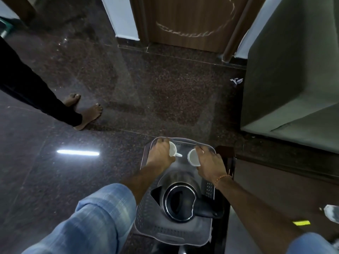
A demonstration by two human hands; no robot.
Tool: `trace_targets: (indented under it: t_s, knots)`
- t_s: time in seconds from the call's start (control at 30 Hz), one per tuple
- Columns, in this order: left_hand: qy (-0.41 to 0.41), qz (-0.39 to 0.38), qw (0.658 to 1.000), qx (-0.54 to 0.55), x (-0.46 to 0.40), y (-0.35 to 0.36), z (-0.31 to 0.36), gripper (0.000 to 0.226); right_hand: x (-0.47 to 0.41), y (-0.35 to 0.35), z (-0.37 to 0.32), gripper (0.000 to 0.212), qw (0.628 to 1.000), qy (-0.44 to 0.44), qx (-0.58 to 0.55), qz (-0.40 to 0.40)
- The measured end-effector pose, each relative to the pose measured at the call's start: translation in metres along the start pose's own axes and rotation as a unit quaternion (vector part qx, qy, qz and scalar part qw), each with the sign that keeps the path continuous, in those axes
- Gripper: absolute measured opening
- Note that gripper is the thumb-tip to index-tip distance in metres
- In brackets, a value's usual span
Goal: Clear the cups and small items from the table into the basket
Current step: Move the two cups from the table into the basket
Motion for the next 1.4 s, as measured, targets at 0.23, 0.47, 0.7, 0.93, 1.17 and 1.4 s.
trace_targets:
  t_s: [0.23, 0.47, 0.7, 0.93, 1.17, 1.4]
  knots:
    - [-0.008, -0.014, 1.000, -0.006, -0.008, 0.012, -0.007, 0.073, -0.009, 0.010, -0.005, 0.079, 1.000, -0.005, -0.007, -0.012]
    - [-0.015, -0.022, 0.999, -0.023, -0.009, 0.019, -0.013, 0.075, -0.012, 0.014, -0.006, 0.079, 1.000, -0.017, -0.002, -0.008]
    - [-0.013, -0.012, 0.999, -0.044, -0.010, 0.023, -0.011, 0.075, -0.006, 0.004, -0.006, 0.083, 1.000, -0.022, -0.019, 0.011]
    - [0.014, 0.005, 0.998, -0.066, 0.004, 0.004, 0.004, 0.074, 0.040, -0.032, 0.032, 0.071, 0.987, 0.037, -0.147, 0.047]
    - [0.049, 0.013, 0.998, -0.031, 0.037, -0.028, 0.039, 0.057, 0.093, -0.032, 0.060, 0.057, 0.941, 0.079, -0.326, -0.038]
    - [-0.073, -0.105, 0.989, 0.077, 0.077, 0.002, 0.016, 0.046, 0.152, 0.003, 0.015, 0.077, 0.860, 0.002, -0.441, -0.256]
Point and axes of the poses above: each hand's wrist, its own x-axis away from the middle knuckle, its own y-axis out of the palm, z = x × y, the point moved 10 cm from there along -x, towards the middle knuckle, and after that the axes turned 9 degrees about y, right-handed, at the moved point
